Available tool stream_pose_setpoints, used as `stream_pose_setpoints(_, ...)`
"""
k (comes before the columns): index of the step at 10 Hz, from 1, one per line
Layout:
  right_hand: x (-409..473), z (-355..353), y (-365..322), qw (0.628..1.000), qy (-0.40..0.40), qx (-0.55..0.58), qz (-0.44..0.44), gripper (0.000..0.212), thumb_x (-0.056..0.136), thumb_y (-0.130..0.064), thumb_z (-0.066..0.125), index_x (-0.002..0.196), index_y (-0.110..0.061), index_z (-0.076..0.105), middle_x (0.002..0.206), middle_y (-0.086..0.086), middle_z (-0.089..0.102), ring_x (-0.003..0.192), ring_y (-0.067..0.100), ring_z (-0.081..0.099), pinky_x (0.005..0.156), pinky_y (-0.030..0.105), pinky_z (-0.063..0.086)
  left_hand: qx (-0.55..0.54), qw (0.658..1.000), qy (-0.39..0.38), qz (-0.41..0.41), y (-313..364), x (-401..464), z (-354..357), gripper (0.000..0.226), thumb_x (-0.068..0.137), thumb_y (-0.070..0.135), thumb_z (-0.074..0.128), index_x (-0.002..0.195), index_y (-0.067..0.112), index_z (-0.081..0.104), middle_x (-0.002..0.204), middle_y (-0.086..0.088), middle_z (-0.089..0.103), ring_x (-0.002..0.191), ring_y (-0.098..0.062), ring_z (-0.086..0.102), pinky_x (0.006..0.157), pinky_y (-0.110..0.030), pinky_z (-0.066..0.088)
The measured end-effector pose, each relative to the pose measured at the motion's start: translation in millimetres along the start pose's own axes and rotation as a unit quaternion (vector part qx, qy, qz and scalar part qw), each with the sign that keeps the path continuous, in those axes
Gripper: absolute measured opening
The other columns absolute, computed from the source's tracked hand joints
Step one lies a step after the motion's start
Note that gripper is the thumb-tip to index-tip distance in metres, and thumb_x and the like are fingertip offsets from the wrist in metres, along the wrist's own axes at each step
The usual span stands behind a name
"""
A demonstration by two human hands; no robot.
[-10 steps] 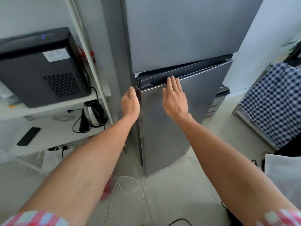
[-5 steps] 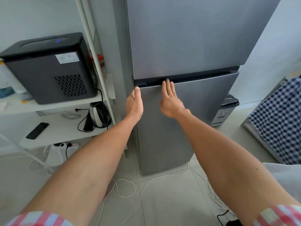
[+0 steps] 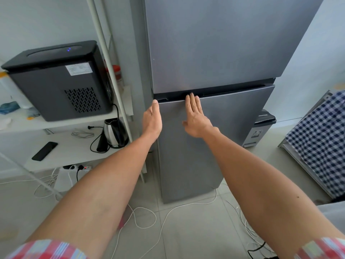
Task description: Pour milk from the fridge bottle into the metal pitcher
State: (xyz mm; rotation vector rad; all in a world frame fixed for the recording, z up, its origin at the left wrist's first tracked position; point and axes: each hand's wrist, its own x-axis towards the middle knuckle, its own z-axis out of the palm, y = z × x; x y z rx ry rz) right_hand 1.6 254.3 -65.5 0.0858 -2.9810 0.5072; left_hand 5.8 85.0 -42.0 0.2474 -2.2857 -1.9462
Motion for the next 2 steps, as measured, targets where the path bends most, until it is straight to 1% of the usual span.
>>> stream_pose_setpoints(1,-9,-12,-5,0.995,0.045,0.085,0.003,0.081,0.104,-0.018,0.052,0.168,-0.017,0.002,0.174,-0.006,-0.005,0.160,0.015,-0.002,0.111,0.044,0.042,0.005,1.000,-0.008,0.014,-7,10,-4,0.050,0.107,0.053,0.037,0.072,0.018,0.028,0.071,0.002,0.030,0.065,-0.015,0.034,0.065,-0.032,0.033)
stream_pose_setpoints(2,-27,-28,-10,0.942,0.187,0.277,0.036,0.058,0.105,-0.020,0.053,0.161,-0.019,0.037,0.159,-0.005,0.045,0.141,0.012,0.048,0.111,0.041,0.046,-0.024,0.997,-0.065,-0.014,-33,16,-14,0.044,0.097,0.066,0.040,0.075,0.029,0.038,0.080,0.010,0.040,0.078,-0.011,0.043,0.080,-0.031,0.039)
